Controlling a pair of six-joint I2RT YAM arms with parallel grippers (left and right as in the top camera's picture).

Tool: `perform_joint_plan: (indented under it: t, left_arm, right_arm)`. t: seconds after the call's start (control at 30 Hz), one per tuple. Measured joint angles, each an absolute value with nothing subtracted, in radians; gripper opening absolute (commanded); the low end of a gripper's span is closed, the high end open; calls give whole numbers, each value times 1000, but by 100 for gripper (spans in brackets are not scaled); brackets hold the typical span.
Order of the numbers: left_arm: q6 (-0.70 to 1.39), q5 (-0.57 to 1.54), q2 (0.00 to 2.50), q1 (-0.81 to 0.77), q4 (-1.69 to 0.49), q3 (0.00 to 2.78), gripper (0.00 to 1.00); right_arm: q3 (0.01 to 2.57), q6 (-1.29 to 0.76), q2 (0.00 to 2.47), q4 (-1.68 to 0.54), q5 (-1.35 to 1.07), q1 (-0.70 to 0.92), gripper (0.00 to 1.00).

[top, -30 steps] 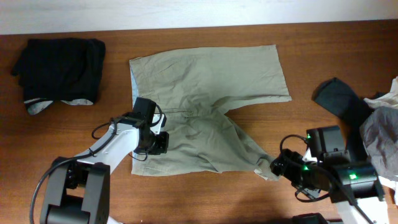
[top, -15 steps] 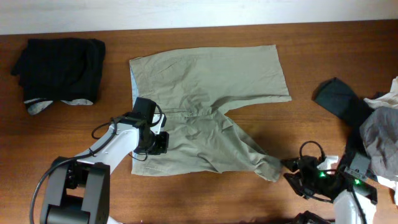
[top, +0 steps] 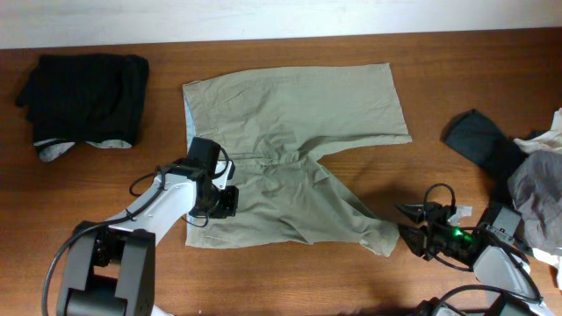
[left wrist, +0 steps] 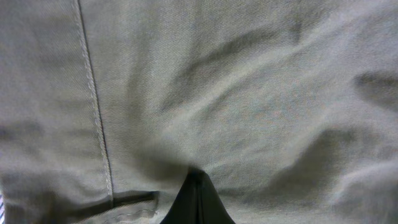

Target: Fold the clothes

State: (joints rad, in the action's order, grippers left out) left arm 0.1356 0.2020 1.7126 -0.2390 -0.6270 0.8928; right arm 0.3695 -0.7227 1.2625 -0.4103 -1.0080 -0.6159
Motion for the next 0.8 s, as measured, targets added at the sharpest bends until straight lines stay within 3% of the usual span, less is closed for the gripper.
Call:
perform_joint_plan:
  t: [0.57,0.6,0.7,0.8]
  left_arm:
    - [136,202,1712,-239,-627,893,1]
    - [136,202,1712,-239,-627,893,1]
    - [136,202,1712,-239,-627,893,1]
    - [136,202,1712,-239,-627,893,1]
  right_arm:
    - [369,-789,1262,-541,-1038,-550,61]
    - [369,-792,1262,-539,-1038,-550,56]
    - [368,-809,1262,-519,-1035,-542,4]
    - [367,-843,1262,-432,-1030,-535,4]
